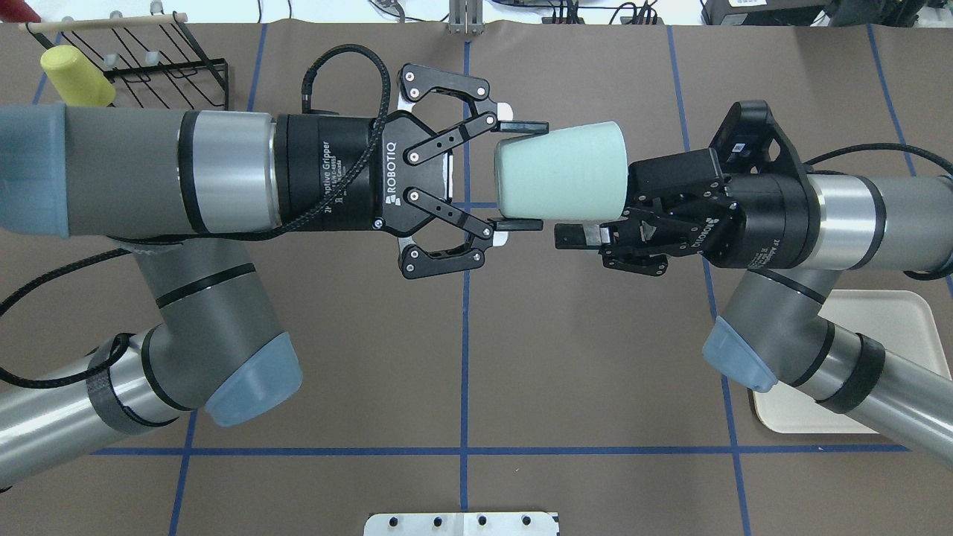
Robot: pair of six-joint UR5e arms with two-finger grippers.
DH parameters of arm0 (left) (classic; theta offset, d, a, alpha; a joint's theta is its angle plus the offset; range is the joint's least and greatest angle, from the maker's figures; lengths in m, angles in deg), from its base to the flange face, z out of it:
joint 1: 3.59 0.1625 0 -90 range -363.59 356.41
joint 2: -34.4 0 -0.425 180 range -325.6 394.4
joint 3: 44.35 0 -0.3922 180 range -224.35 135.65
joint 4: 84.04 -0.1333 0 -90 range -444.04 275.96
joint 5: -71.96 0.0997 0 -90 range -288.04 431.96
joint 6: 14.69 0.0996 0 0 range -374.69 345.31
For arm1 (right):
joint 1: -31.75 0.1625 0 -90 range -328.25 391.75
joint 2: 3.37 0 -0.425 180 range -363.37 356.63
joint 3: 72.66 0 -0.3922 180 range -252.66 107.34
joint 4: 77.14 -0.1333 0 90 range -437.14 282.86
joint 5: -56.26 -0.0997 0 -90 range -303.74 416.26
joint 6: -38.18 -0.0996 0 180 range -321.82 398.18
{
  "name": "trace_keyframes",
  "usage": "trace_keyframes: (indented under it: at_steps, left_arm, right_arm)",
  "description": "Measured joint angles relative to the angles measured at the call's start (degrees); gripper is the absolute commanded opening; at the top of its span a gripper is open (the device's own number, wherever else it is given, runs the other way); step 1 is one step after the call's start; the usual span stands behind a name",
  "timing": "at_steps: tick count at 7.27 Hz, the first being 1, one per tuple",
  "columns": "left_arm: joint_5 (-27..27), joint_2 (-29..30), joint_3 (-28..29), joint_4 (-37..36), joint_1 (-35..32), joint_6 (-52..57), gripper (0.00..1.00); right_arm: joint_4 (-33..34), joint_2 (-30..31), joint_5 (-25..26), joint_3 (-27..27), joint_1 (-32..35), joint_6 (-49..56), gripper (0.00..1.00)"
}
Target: Left arm grabs green cup and hands to right arm on tray
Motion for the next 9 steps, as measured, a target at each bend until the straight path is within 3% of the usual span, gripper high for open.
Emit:
trace_keyframes:
  at_steps: [1,2,7,9]
  left_arm:
    - [0.11,0.00,0.01,0.01,0.36,-0.01,0.48]
    - [0.16,0.00,0.02,0.01,0.84,0.03,0.99]
    - [0.07,0.37,-0.30,-0.58,1.02,0.39,1.00]
    - [-1.11,0.07,-0.52,-2.11,-0.35,2.29,1.00]
  right_arm:
    - [-0.42,0.10,0.13,0.01,0.00,-0.06,0.00]
    - [-0.72,0.24,0.25,0.02,-0.01,-0.11,0.00]
    - [-3.16,1.35,1.43,-0.45,0.10,-3.18,0.00]
    - [-3.11,5.17,0.95,0.43,2.06,-3.99,0.00]
